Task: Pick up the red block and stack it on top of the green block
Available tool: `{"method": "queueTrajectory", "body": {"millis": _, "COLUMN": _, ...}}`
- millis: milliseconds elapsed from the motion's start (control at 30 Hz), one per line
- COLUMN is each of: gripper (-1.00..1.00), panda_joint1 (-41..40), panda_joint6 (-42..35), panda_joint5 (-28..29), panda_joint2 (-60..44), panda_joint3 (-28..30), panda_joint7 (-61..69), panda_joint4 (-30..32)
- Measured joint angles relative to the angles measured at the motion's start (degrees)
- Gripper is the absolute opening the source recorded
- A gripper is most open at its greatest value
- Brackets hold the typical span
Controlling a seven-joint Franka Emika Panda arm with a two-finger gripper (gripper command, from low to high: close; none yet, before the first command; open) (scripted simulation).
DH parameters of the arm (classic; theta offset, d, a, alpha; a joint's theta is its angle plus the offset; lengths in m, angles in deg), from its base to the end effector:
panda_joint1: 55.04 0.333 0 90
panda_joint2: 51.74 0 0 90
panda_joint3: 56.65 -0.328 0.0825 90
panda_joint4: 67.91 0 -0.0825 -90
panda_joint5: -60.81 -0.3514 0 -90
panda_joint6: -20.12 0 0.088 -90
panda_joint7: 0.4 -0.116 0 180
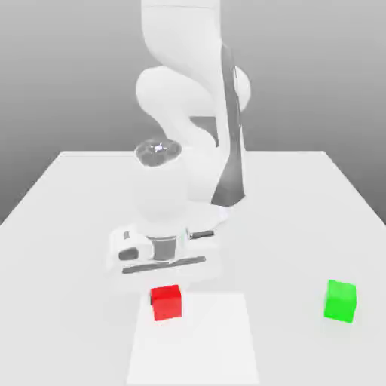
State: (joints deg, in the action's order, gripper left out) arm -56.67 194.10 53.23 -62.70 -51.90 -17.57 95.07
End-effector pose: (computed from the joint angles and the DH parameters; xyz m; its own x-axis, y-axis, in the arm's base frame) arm 0.3466 -0.0506 0.1830 0.8572 -0.5150 0.0028 -0.5150 -0.8572 0.0008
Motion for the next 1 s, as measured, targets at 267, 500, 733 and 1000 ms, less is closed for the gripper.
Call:
{"method": "queueTrajectory", "body": {"millis": 267, "gripper": -1.0, "panda_joint1": 1.13, "panda_joint6": -7.64, "panda_joint5": 7.46, "panda_joint2": 9.13, "panda_joint3": 3.17, "panda_joint7": -5.23, "panda_joint4": 1.04}}
{"method": "queueTrajectory", "body": {"millis": 500, "gripper": -1.0, "panda_joint1": 3.98, "panda_joint6": -13.49, "panda_joint5": 9.51, "panda_joint2": 14.56, "panda_joint3": 1.71, "panda_joint7": -5.57, "panda_joint4": 1.06}}
{"method": "queueTrajectory", "body": {"millis": 733, "gripper": -1.0, "panda_joint1": 18.44, "panda_joint6": -18.11, "panda_joint5": 9.44, "panda_joint2": 13.03, "panda_joint3": -4.72, "panda_joint7": 1.13, "panda_joint4": -5.13}}
{"method": "queueTrajectory", "body": {"millis": 1000, "gripper": -1.0, "panda_joint1": 35.87, "panda_joint6": -22.28, "panda_joint5": 7.9, "panda_joint2": 10.07, "panda_joint3": -10.84, "panda_joint7": 9.61, "panda_joint4": -12.13}}
